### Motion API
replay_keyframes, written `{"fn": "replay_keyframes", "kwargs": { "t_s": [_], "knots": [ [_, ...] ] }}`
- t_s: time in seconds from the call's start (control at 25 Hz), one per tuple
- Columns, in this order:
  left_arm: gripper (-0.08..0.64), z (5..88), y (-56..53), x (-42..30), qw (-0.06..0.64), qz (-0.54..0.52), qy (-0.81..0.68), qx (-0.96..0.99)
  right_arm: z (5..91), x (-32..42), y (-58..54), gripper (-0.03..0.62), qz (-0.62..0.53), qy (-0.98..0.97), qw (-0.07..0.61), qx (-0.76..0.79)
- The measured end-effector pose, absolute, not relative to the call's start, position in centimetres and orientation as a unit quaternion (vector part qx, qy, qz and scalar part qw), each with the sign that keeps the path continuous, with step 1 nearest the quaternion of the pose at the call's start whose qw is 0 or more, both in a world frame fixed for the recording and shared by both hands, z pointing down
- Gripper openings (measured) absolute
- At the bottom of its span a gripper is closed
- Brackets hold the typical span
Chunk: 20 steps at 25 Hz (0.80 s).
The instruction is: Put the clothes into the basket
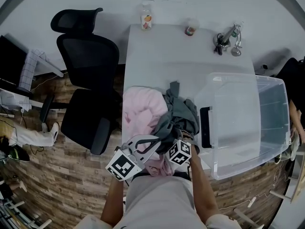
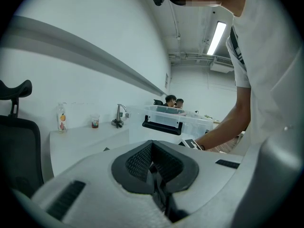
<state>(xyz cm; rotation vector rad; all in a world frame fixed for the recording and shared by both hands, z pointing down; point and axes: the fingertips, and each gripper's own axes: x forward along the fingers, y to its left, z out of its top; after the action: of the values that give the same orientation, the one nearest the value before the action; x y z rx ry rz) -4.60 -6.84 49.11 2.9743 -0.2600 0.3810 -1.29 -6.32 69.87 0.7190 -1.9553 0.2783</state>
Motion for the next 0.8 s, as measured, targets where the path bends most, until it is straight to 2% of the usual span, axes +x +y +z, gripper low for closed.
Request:
{"fn": "replay_keyframes", "kwargs": {
  "t_s": [0.12, 0.28, 0.8],
  "knots": [
    [0.002, 49.1, -6.8, -4.7, 0.066, 0.127, -0.088, 0.986, 69.2, -1.0, -6.3, 0.224, 0.131, -0.808, 0.483, 0.311],
    [0.001, 49.1, -6.8, -4.9, 0.065, 0.125, -0.089, 0.986, 67.8, -0.7, -6.5, 0.181, 0.165, -0.814, 0.444, 0.336],
    [0.002, 47.8, -6.8, -5.6, 0.048, 0.118, -0.095, 0.987, 59.3, -0.5, -5.4, 0.155, 0.201, -0.839, 0.298, 0.409]
  ]
}}
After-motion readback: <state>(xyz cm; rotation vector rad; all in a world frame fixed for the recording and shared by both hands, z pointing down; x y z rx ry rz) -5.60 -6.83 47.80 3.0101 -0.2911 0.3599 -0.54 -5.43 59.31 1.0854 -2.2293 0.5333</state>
